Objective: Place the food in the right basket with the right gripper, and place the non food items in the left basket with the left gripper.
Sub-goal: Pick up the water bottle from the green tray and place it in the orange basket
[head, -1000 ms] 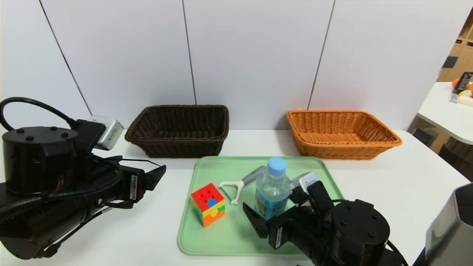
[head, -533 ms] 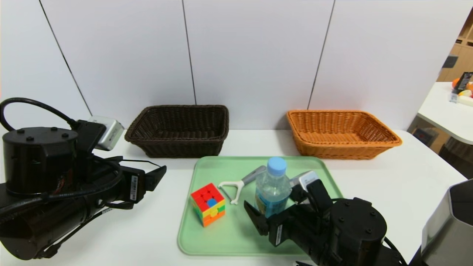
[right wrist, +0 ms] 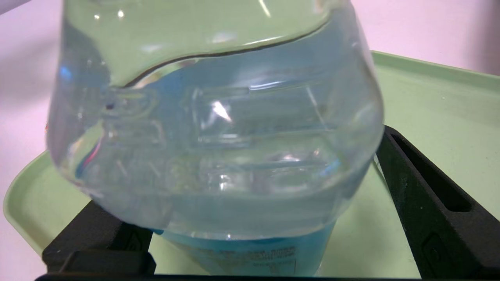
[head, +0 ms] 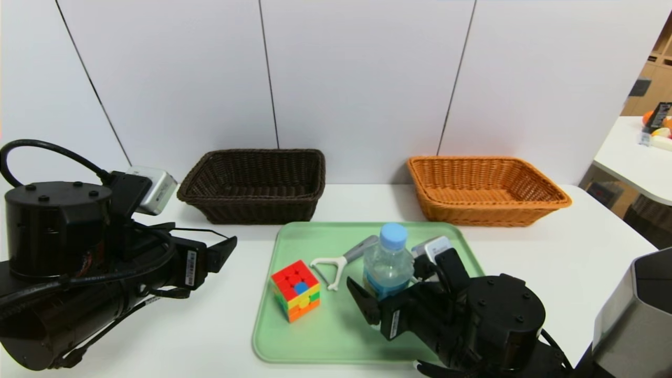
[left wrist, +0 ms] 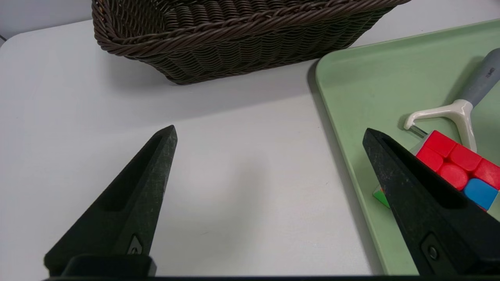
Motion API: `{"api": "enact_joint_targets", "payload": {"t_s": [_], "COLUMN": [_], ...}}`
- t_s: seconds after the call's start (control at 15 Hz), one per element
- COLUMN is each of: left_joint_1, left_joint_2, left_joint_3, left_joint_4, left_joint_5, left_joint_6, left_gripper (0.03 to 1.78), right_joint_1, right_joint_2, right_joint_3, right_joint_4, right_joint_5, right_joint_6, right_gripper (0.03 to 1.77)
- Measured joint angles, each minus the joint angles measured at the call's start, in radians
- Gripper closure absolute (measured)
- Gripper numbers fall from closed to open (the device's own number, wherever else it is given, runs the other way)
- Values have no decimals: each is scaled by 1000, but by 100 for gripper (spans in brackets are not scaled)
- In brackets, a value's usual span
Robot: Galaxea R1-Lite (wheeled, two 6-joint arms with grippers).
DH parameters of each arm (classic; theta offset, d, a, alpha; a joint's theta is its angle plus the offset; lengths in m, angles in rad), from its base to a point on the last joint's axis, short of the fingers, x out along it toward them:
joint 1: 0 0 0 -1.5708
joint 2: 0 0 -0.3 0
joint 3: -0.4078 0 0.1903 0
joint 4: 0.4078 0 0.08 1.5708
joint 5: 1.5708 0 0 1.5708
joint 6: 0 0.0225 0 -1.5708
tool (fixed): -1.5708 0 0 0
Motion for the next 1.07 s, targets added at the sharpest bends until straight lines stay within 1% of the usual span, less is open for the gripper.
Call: {"api": "enact_joint_targets", "payload": {"t_s": [0.13, 0.2, 0.33, 0.47, 0.53, 0.67, 0.87, 1.07], "left_joint_1": [-1, -1, -1, -1, -1, -1, -1, -1], "left_joint_2": [0, 0, 0, 1, 1, 1, 2, 2], "left_joint_3": [-1, -1, 0, 3, 3, 5, 7, 7], "left_joint_4": [0, 0, 1, 2, 2, 2, 2, 2], "left_joint_5": [0, 0, 0, 1, 0, 1, 0, 1], "left_joint_6": [0, -1, -1, -1, -1, -1, -1, -1], "left_gripper": [12, 12, 12, 12, 12, 12, 12, 12], "right_joint_1": [0, 0, 0, -1, -1, 0, 0, -10], "right_joint_2": [4, 6, 7, 7, 6, 4, -8, -33], "right_joint_3": [-1, -2, -3, -3, -3, -3, -3, -3], "right_joint_4": [0, 0, 0, 0, -1, 0, 4, 3], "right_joint_5": [1, 1, 1, 1, 1, 1, 0, -20], "right_joint_6": [-3, -3, 0, 1, 1, 0, -1, -13], "right_gripper": [10, 31, 63, 85, 91, 94, 94, 94]}}
